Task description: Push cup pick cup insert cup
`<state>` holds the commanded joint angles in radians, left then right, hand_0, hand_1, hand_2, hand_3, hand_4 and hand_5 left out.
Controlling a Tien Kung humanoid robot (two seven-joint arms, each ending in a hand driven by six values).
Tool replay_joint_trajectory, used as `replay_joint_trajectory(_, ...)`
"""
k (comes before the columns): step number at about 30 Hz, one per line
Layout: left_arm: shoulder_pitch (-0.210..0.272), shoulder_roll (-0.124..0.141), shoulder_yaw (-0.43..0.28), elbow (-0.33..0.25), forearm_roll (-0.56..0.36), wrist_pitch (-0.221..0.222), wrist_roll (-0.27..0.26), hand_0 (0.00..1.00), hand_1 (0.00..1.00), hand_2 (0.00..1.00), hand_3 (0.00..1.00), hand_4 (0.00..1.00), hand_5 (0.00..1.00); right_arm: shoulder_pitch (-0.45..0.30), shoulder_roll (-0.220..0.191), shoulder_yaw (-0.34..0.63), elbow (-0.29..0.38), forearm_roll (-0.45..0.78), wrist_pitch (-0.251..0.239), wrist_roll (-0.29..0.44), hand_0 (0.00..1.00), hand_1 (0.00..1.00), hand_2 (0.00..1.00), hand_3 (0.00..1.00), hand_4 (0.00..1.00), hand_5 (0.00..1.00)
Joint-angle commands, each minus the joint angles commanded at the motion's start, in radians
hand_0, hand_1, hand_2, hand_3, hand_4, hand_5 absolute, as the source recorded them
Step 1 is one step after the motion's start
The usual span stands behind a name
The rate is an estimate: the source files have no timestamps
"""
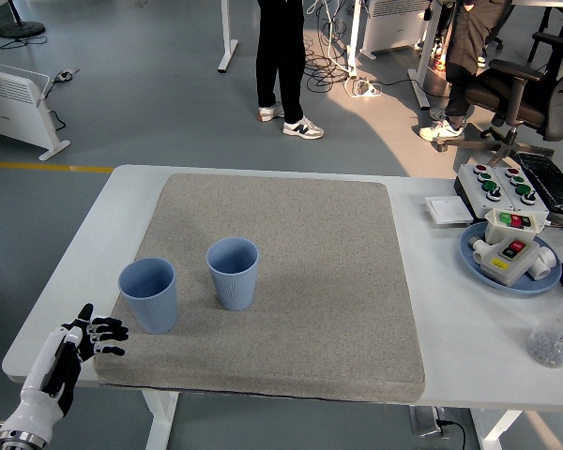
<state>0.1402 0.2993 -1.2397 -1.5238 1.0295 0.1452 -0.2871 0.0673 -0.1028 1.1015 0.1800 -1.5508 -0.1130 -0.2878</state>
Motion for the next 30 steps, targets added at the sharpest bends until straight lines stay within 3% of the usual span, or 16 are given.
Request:
replay_joint_trajectory(6,-0.032,0.004,0.032,0.015,0.007,-0.004,0.003,0.486,0.521,0.486,0.442,0.623,0.998,-0.001,0.001,-0.005,0.0,0.007,0.0,0.0,0.528,0.546,0.504,0.575,0.159,0.998)
replay_joint_trajectory(7,-0.045,0.004,0.04,0.026,0.008,-0.006,0.004,0.55,0.537,0.496,0.45,0.614,0.998,-0.002,0.001,-0.007,0.0,0.009,0.0,0.0,0.528,0.546,0.504,0.575,0.159,0.998)
replay_joint_trajectory(12,-0.086,0.0,0.051,0.08,0.036,-0.028,0.024,0.55,0.537,0.496,0.45,0.614,0.998,-0.006,0.002,-0.011,0.0,0.012,0.001,-0.001,0.528,0.546,0.504,0.575,0.159,0.998)
replay_joint_trajectory(13,-0.089,0.0,0.052,0.085,0.039,-0.03,0.025,0.594,0.561,0.506,0.46,0.611,0.998,-0.006,0.002,-0.012,0.0,0.013,0.001,-0.001,0.528,0.546,0.504,0.575,0.158,0.998)
replay_joint_trajectory(30,-0.184,0.012,0.094,0.195,0.035,-0.034,0.023,0.619,0.566,0.511,0.468,0.603,0.998,-0.014,0.005,-0.025,0.0,0.024,0.004,-0.003,0.528,0.546,0.504,0.575,0.156,0.998)
